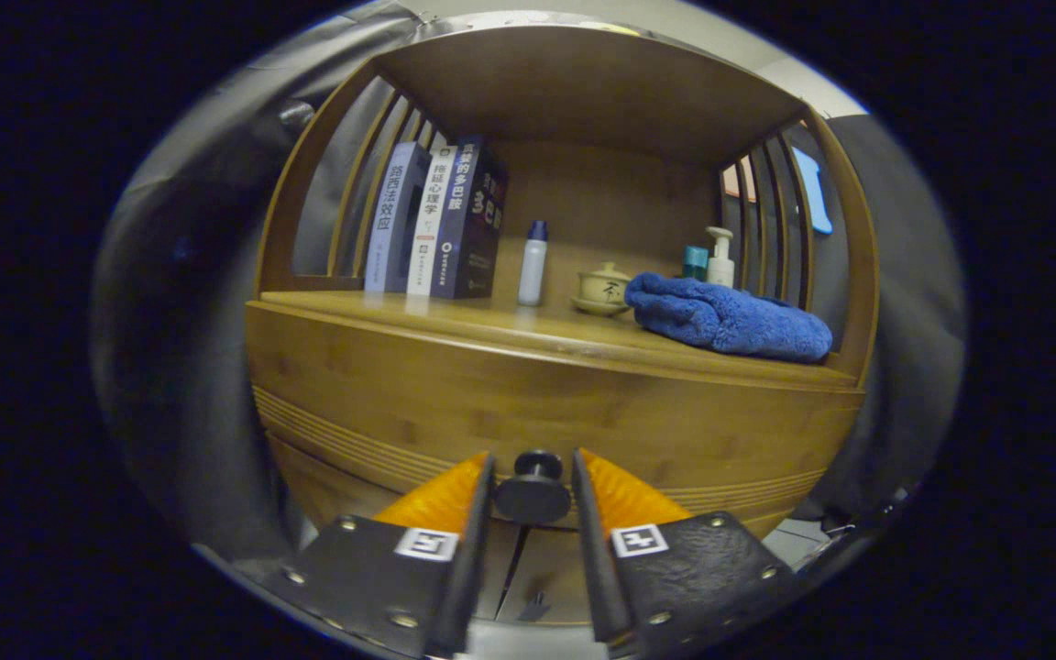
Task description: Pull open the drawer, take out the items inside it, and place them on the countertop above the cabinet.
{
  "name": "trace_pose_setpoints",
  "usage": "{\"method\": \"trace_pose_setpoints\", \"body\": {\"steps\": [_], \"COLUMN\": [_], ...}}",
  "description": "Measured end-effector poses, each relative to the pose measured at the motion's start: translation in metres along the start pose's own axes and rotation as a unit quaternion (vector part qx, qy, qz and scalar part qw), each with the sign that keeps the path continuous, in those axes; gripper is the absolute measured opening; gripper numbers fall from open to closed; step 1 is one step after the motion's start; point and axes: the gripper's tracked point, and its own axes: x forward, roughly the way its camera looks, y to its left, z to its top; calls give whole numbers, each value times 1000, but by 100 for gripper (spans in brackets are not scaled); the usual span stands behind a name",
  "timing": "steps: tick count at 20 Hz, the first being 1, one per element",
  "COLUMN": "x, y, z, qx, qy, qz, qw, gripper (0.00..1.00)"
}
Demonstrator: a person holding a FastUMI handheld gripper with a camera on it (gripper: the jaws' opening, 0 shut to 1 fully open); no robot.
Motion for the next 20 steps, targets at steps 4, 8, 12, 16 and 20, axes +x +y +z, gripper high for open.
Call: {"method": "trace_pose_setpoints", "body": {"steps": [4,8,12,16,20], "x": [12,-4,-30,-61,-95], "y": [-5,-5,-5,-6,-7], "z": [-1,-4,-6,-10,-11], "qx": [43,50,58,51,50], "qy": [8,30,34,38,45], "qz": [-22,-27,-23,-19,-10], "qw": [999,998,997,998,998], "gripper": [33,28,28,20,20]}}
